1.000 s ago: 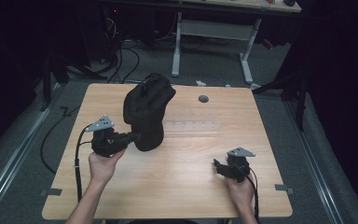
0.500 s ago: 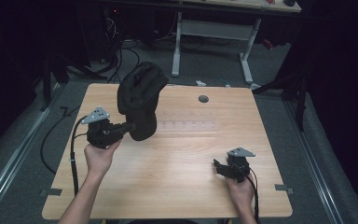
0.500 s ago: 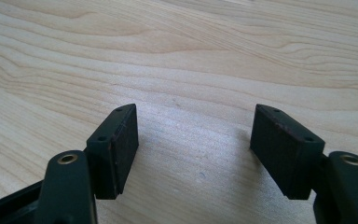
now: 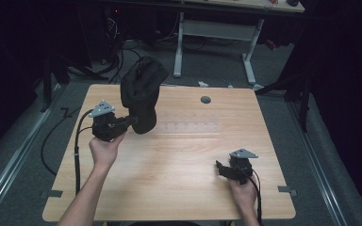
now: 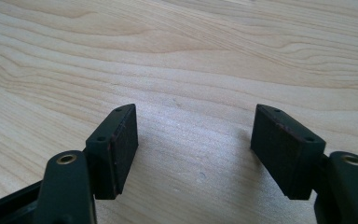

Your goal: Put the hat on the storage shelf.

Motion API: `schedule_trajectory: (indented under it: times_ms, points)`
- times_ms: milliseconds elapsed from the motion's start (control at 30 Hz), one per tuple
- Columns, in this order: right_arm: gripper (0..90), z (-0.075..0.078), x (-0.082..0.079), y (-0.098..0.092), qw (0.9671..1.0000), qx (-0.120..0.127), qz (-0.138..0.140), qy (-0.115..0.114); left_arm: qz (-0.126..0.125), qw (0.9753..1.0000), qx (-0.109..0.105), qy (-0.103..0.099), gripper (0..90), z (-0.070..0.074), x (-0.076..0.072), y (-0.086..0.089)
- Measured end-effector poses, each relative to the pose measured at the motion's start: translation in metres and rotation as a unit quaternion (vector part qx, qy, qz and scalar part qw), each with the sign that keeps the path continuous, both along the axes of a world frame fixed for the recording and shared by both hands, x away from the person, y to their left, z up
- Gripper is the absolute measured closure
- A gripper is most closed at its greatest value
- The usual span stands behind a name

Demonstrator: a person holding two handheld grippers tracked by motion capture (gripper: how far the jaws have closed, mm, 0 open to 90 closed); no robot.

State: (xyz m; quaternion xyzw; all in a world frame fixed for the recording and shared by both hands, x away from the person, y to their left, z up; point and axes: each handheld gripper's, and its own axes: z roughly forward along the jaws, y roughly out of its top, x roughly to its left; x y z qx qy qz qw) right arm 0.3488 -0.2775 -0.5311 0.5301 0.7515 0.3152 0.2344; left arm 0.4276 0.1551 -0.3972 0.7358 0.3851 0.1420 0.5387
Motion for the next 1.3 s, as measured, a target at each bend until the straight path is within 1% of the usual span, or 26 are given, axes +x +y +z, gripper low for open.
schedule_trajectory:
  times_ms: [67, 133, 300, 400, 800, 900, 1167, 1300]
  points:
    - [32.0, 0.0, 0.0, 0.0, 1.0, 0.0, 0.0, 0.0, 0.001, 1.0, -0.004, -0.001, 86.1, -0.001, 0.003, -0.002]
    - [32.0, 0.0, 0.0, 0.0, 1.0, 0.0, 0.0, 0.0, 0.004, 0.9999, -0.009, 0.002, 86.1, -0.003, 0.007, -0.004]
    - [32.0, 0.0, 0.0, 0.0, 1.0, 0.0, 0.0, 0.0, 0.017, 0.9998, -0.005, 0.004, 86.1, -0.009, 0.014, -0.007]
    - [31.9, 0.0, 0.0, 0.0, 1.0, 0.0, 0.0, 0.0, 0.024, 0.9997, -0.006, 0.005, 86.1, -0.012, 0.017, -0.007]
    - [31.9, 0.0, 0.0, 0.0, 1.0, 0.0, 0.0, 0.0, 0.03, 0.9995, 0.005, 0.005, 86.1, -0.02, 0.024, -0.014]
    - [31.9, 0.0, 0.0, 0.0, 1.0, 0.0, 0.0, 0.0, 0.03, 0.9995, 0.012, 0.006, 86.1, -0.022, 0.025, -0.016]
    - [31.9, 0.0, 0.0, 0.0, 1.0, 0.0, 0.0, 0.0, 0.029, 0.9993, 0.024, 0.007, 86.0, -0.028, 0.027, -0.021]
    - [31.9, 0.0, 0.0, 0.0, 1.0, -0.001, 0.001, 0.0, 0.027, 0.9991, 0.03, 0.012, 86.0, -0.031, 0.028, -0.023]
